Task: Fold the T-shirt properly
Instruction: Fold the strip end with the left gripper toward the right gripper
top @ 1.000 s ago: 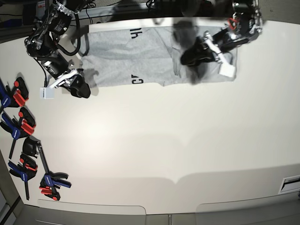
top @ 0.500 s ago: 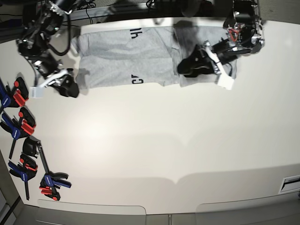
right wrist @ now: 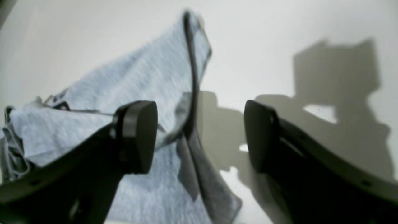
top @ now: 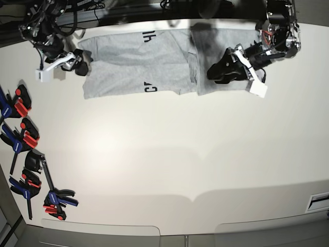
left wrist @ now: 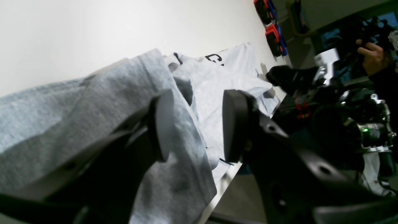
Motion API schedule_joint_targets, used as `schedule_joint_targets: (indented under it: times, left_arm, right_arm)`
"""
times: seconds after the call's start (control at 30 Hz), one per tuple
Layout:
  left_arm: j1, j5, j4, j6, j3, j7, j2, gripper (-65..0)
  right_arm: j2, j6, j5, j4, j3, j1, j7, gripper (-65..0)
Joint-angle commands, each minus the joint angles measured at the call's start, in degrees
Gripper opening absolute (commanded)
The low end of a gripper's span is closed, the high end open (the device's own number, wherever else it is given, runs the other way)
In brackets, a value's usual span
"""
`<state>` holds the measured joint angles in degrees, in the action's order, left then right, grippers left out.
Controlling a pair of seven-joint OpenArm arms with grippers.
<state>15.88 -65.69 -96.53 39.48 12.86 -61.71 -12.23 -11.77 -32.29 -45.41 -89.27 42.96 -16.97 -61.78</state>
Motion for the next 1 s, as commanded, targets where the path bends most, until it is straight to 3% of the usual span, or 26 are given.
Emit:
schedule_joint_targets:
  times: [0.0,0.27,0.5,0.6,0.77,0.97]
  left_arm:
    - [-0.3,-1.3,-1.1,0.5,0.2,1.0,-0.3,-40.9]
    - [-0.3,-1.2,-1.1,0.5,0.2,1.6,-0.3,-40.9]
    - [-0.3,1.5,-1.1,0.5,0.2,2.4,-0.3,-40.9]
    - [-0.3,2.7,-1.1,0.5,0.2,3.4,-0.3,-40.9]
    - [-0.3,2.6,-1.1,0.5,0.3,3.8,-0.3,-40.9]
    - [-0.3,2.6,-1.1,0.5,2.8,3.9,-0.3,-40.9]
  right_arm:
    - [-0.8,-0.2,-1.6,0.4,0.0,0.3,1.0,-23.9]
    - [-0.7,-0.2,-2.3,6.9,-5.1,0.8,-1.1,-23.9]
    - [-0.7,-0.2,-6.8,6.8,-8.2,1.3,-1.2,-24.6]
    - [-0.8,-0.3,-7.1,6.8,-8.1,1.8,-1.6,-34.1]
    - [-0.8,-0.3,-7.2,6.8,-8.1,3.2,-1.7,-64.7]
    - [-0.9,-0.5,-7.3,6.8,-8.1,6.1,-1.7,-65.0]
